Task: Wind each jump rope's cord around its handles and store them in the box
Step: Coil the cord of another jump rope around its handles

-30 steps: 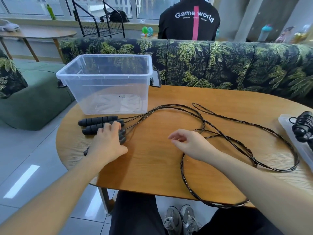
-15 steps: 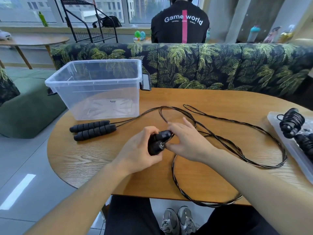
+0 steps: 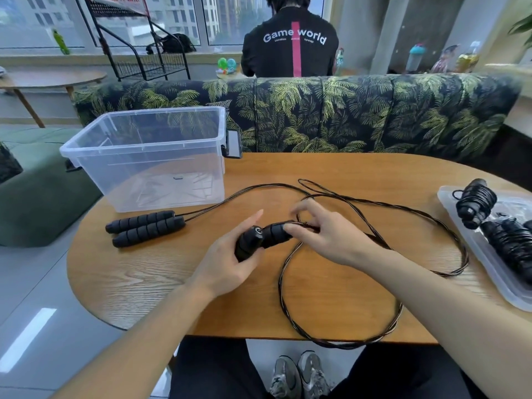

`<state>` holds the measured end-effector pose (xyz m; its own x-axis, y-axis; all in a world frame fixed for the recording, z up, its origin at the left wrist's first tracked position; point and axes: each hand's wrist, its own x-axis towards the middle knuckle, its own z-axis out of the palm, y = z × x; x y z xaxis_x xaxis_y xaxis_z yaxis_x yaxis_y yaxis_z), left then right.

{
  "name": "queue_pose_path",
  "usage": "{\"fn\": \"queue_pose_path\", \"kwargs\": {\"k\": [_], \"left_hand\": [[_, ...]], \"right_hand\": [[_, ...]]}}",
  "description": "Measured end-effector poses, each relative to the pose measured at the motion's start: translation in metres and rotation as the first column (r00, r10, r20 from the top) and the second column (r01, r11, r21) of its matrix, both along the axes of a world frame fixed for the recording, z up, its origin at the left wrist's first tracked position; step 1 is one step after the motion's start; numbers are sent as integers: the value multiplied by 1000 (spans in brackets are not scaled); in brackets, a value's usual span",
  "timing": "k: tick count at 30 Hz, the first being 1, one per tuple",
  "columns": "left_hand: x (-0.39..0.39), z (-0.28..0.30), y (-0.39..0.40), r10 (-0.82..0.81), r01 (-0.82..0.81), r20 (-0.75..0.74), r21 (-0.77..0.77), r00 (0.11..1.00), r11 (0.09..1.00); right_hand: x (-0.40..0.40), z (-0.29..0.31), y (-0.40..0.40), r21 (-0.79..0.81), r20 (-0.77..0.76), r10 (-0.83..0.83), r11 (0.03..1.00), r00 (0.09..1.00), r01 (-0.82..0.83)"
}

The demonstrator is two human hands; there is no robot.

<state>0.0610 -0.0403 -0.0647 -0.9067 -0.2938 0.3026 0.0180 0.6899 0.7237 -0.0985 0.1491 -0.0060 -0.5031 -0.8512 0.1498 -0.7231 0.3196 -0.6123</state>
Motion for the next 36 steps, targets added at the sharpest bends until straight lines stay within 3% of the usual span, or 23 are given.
{"fn": "queue_pose_path", "kwargs": {"k": [4,8,12,17,20,23,25,30,36], "left_hand": [[-2,8,4,-47,52,111,-50,993,997],[-8,22,16,-165,140,124,185,979,973],[-15,37,27,-268,171,151,464,952,869],[-11,42,30,-386,172,214,636,897,752],[-9,36,29,-395,149,199,705,897,693],[-9,32,27,-397,102,167,813,902,573],[-6,32,21,-421,69,199,838,885,542],[5,31,12,-472,90,236,817,849,569],[8,30,6,-445,0,249,872,860,489]], "right_hand": [[-3,7,5,-162,101,-10,986,995,26],[0,8,3,-95,127,79,993,989,-67],[3,18,0,-165,245,107,984,964,-67],[-3,31,-1,-159,498,-33,979,867,128],[-9,39,2,-72,512,-69,990,856,123],[-11,42,2,-74,545,-53,991,837,111],[-15,43,2,-80,583,-80,985,809,155],[-29,43,3,-65,764,-109,968,636,243],[-33,49,5,-112,813,-63,959,578,261]]}}
